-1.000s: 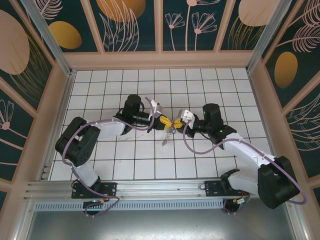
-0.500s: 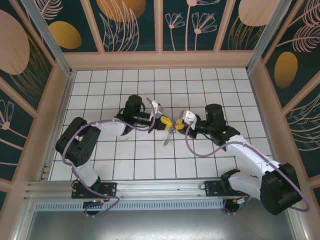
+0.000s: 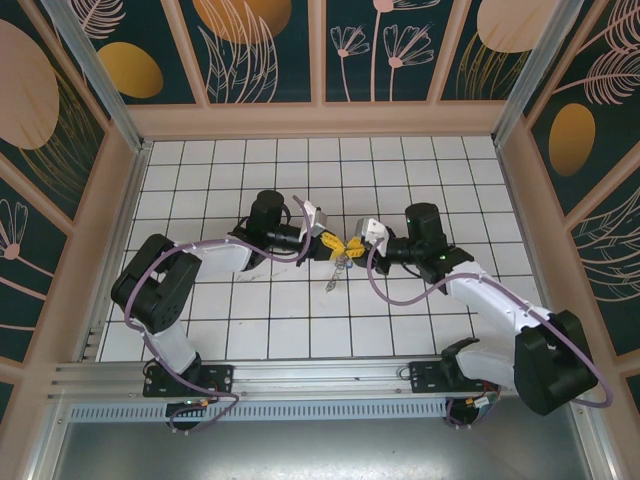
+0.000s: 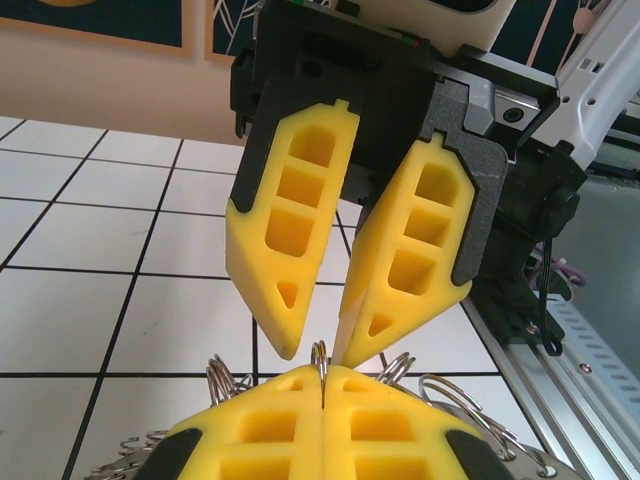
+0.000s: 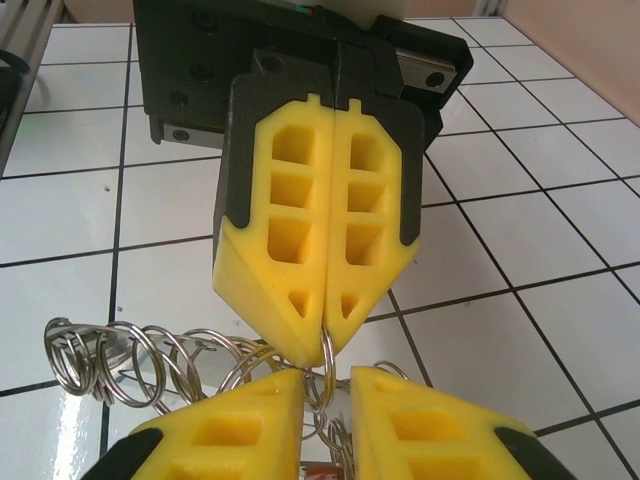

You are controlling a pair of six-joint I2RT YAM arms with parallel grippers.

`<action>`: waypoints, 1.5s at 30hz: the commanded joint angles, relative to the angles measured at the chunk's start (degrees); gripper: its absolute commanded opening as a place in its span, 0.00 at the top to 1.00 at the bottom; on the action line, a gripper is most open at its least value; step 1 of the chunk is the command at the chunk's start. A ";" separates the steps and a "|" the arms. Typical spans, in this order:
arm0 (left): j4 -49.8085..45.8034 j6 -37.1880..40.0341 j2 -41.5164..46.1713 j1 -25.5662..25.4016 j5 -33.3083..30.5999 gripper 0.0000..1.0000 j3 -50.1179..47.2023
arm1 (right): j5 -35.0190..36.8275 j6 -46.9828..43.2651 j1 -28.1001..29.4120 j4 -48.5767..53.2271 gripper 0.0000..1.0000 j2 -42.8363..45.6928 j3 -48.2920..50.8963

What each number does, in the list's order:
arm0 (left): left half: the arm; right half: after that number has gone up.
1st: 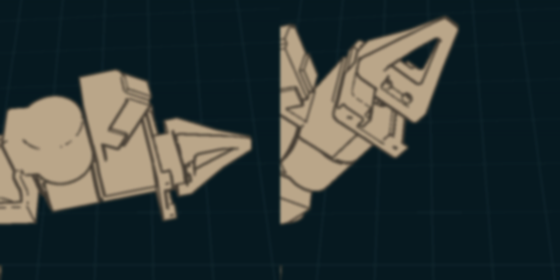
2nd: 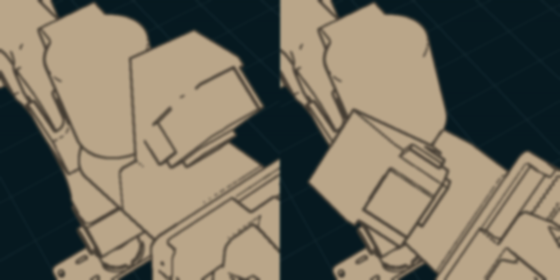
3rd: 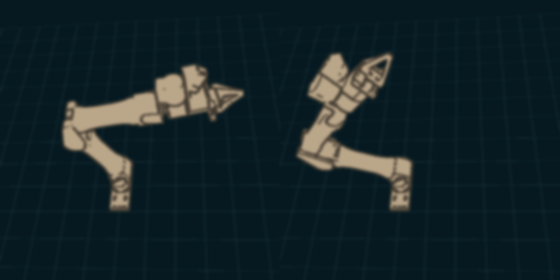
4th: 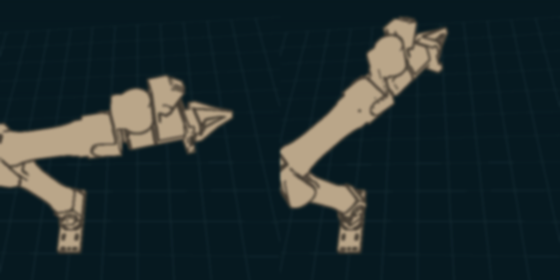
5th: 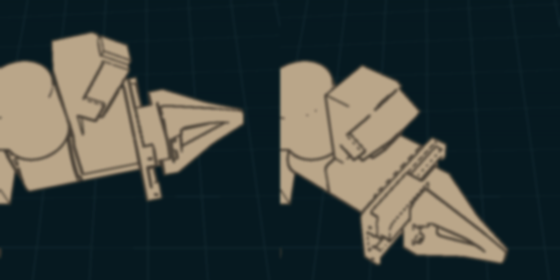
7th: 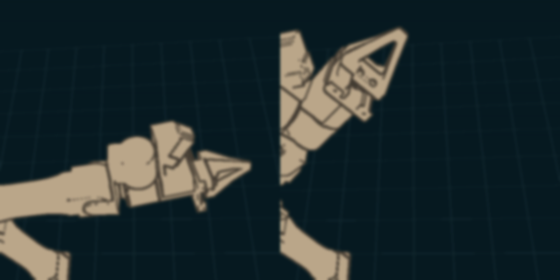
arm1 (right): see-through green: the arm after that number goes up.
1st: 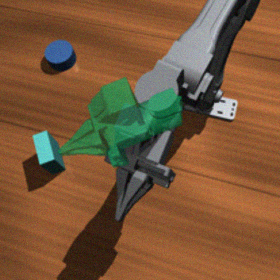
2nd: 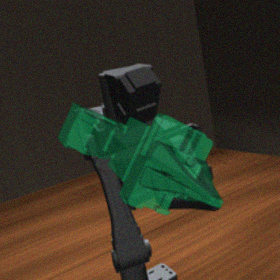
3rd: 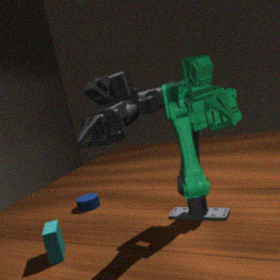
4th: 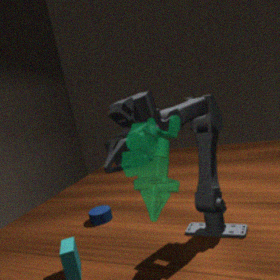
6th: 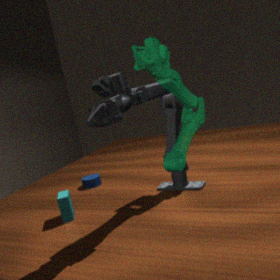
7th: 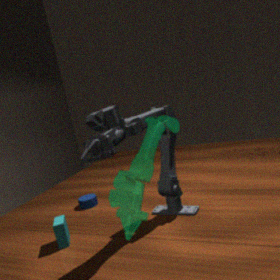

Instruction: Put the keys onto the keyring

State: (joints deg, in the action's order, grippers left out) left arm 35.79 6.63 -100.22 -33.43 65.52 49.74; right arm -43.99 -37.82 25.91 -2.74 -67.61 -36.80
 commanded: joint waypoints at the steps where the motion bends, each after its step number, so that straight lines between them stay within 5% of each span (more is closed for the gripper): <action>1: 3.17 -0.30 1.61 -0.14 1.37 1.00 0.36 | -2.41 -1.08 -0.25 -0.77 0.82 -1.62 -2.00; 13: 2.42 0.43 3.57 -0.20 0.22 1.00 -0.43 | -0.99 -0.72 -0.29 -0.94 1.00 -1.30 -2.46; 22: -30.60 22.28 2.35 -0.24 -3.65 0.83 9.81 | 8.36 -3.58 3.23 10.63 1.00 -0.49 -9.16; 26: -34.48 24.49 0.63 -0.31 -4.17 0.82 11.85 | 11.70 -3.87 4.90 13.56 1.00 -1.31 -11.58; 33: -41.14 28.87 -0.51 -0.69 -6.31 0.86 15.29 | 13.37 -3.49 7.36 15.01 1.00 -2.28 -14.74; 36: -45.14 31.07 -1.52 -0.85 -6.83 1.00 17.18 | 12.93 -3.23 7.65 14.67 1.00 -2.18 -15.51; 41: -41.98 29.32 -0.38 -0.97 -4.75 1.00 16.34 | 13.49 -2.54 7.63 13.98 1.00 -1.35 -14.45; 45: -21.42 16.02 3.79 -0.94 -0.94 1.00 9.48 | 9.44 -0.79 5.77 10.08 0.96 0.89 -8.68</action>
State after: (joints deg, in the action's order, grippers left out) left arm 1.58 31.40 -99.31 -33.65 61.14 62.72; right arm -28.60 -39.97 31.92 14.61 -69.76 -47.77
